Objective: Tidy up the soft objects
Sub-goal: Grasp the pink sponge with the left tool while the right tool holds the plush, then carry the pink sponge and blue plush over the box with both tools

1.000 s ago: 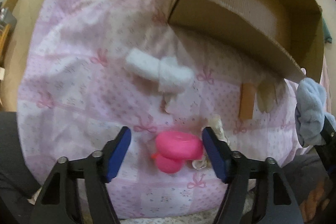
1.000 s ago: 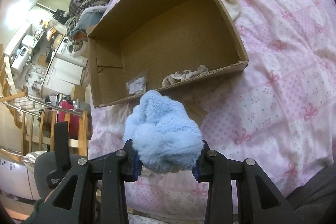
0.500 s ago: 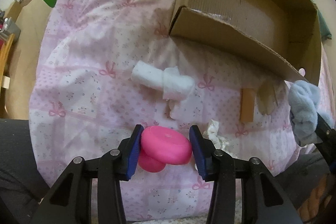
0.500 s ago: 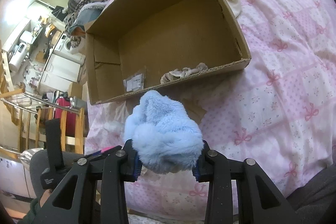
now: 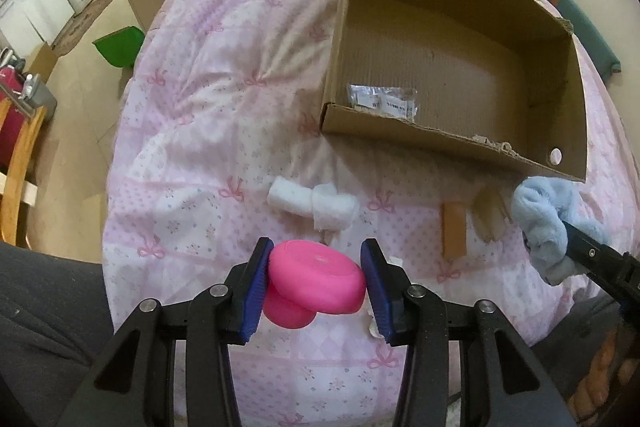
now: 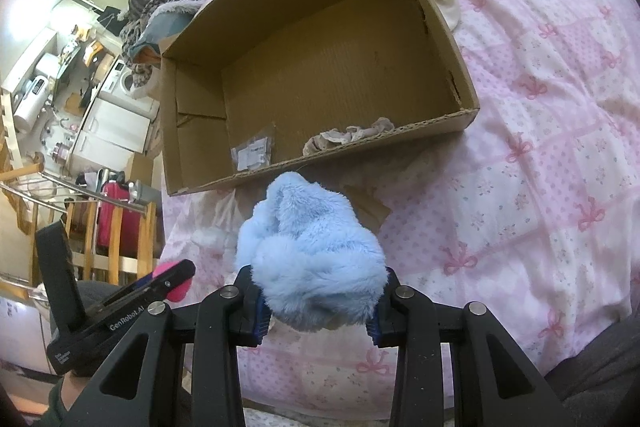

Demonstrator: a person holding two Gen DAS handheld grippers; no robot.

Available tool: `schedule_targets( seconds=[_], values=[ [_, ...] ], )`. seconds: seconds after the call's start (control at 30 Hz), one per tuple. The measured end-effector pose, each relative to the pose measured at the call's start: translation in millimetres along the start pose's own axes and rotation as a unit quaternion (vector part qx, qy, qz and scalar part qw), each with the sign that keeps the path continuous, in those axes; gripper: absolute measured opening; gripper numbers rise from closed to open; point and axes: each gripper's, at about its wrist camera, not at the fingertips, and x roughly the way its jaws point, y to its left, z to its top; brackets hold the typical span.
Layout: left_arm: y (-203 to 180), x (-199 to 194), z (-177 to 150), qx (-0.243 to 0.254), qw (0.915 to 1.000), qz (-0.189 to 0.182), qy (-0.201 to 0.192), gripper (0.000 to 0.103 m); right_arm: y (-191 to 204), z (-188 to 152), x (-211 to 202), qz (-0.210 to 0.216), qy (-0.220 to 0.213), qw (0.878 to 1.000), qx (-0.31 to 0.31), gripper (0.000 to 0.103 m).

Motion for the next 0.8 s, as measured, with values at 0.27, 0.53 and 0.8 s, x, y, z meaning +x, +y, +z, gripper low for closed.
schedule_targets(
  seconds=[0.27, 0.53, 0.8],
  values=[
    [-5, -30, 4, 0.012, 0.9968, 0.009, -0.079, 0.041, 1, -1, -3, 0.018, -0.004, 1.0, -0.002, 0.038],
    [-4, -60, 17, 0.013, 0.9918, -0.003, -0.127, 0.041, 11, 3, -31, 0.074, -0.055, 0.996, -0.021, 0.039],
    [-22, -90, 51, 0.035, 0.9835, -0.015, -0.177, 0.041, 30, 26, -69, 0.074, -0.118, 0.988, -0.066, 0.039]
  ],
)
